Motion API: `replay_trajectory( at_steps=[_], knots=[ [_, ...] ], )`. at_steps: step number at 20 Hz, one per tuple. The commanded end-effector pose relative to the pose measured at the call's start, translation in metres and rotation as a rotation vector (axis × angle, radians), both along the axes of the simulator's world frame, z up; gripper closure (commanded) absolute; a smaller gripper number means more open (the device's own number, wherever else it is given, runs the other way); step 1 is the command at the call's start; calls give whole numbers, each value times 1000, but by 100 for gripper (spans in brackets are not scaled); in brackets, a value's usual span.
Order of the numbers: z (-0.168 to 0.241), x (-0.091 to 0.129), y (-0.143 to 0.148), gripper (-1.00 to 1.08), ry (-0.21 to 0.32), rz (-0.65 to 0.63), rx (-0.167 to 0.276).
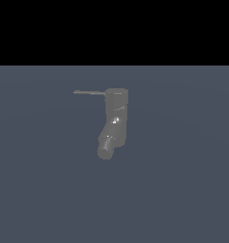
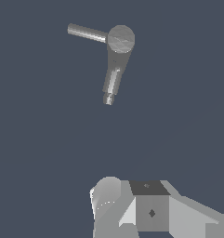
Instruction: Turn on the faucet by rotating a designated handle.
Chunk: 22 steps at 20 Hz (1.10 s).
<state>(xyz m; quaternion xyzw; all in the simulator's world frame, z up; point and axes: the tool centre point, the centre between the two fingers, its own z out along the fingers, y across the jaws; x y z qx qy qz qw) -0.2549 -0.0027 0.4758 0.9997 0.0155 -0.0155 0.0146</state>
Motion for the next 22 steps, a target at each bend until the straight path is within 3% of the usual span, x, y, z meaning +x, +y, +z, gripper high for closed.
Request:
replay_trajectory(
  at_steps=[1,12,22],
  knots=[
    [0,0,0,108,0,0,0],
    [-10,4,13,108,-1,-64,0],
    [-37,19,46,108,-5,-233,0]
  ],
)
